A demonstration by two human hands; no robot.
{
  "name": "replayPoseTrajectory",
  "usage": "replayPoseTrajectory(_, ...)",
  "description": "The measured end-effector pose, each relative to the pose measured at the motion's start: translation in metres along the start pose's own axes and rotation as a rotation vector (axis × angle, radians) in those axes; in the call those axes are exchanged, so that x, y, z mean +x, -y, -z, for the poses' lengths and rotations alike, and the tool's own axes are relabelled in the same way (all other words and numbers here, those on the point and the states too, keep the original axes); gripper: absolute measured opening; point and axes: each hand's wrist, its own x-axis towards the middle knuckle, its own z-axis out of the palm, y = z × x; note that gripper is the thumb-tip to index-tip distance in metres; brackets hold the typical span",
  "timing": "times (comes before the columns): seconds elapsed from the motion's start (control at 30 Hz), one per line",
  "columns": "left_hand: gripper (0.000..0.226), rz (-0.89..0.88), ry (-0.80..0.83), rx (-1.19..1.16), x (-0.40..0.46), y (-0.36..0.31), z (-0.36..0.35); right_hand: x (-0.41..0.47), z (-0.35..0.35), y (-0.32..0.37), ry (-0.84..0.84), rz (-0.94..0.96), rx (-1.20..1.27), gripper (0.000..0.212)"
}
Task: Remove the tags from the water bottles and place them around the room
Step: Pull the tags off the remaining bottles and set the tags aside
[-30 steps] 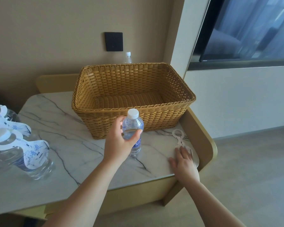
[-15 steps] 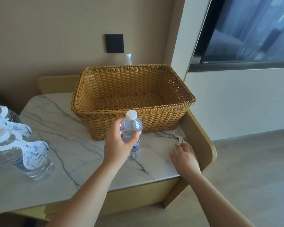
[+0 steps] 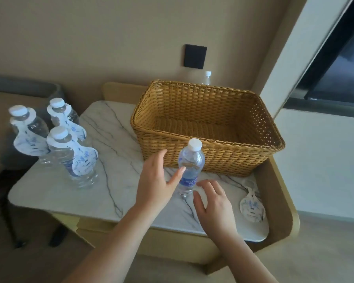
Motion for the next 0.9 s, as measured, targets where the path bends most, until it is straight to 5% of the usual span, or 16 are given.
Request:
replayPoseTrajectory(0.2, 0.041, -0.003, -0.184, 0.237, -0.016, 0.034, 0.052, 0.015, -0.039, 0.046, 0.119, 0.144, 0.156, 0.023)
replayPoseTrajectory(0.53, 0.048, 0.209, -0.361, 0.227, -0.022, 0.116, 0.16, 0.075, -0.107, 0.148, 0.275, 0.176, 0.328, 0.028)
replayPoseTrajectory(0.67, 0.057, 0.31, -0.198, -0.103, 0.002, 0.156, 0.186, 0.099, -0.128, 0.186, 0.35, 0.075, 0.441, 0.05)
replayPoseTrajectory(0.8, 0.084, 0.39, 0.095, -0.39, 0.025, 0.182, 0.195, 0.099, -0.146, 0.205, 0.491, -0.257, 0.747, 0.075)
replayPoseTrajectory(0.9, 0.084, 0.337, 0.222, -0.447, 0.038, 0.194, 0.201, 0.093, -0.159, 0.21, 0.443, -0.439, 0.836, 0.061)
